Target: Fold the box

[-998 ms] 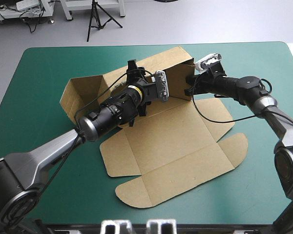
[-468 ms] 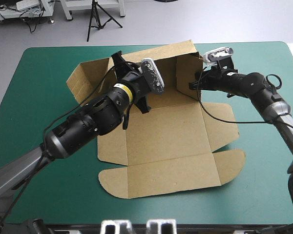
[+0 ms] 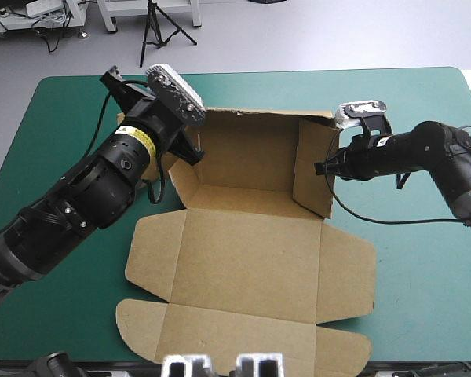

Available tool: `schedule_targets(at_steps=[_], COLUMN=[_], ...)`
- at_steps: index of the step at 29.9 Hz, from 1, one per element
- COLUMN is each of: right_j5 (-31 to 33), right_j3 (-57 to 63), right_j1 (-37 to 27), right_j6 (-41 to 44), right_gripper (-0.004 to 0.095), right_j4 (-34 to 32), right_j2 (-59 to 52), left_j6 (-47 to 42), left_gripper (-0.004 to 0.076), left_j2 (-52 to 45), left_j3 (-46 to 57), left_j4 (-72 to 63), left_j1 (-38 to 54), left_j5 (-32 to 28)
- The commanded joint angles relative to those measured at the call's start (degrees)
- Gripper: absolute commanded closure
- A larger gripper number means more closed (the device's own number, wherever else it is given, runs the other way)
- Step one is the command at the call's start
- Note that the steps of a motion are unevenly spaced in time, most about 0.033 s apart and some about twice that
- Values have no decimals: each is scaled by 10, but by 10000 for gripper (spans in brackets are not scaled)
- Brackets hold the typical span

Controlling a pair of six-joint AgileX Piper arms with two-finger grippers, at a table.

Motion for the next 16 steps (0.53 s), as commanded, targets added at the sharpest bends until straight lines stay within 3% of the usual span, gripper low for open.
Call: schedule_targets(at_steps=[1,8,16], right_j5=[40,81,53], right_j3=[-20,-20,-33], right_j1=[-1,-1,-1], right_j6=[32,110,87], right_gripper=[906,906,906], right_j4=[-8,-118,-124], right_j2=[-36,-18,67], left_j6=[-10,-11,-11], left_gripper=[732,732,732], left_j2=[-28,-45,-45], left_j3=[-18,-18,-18], left_j4=[22,14,13], left_j1=[7,13,13], left_j5=[5,35,69])
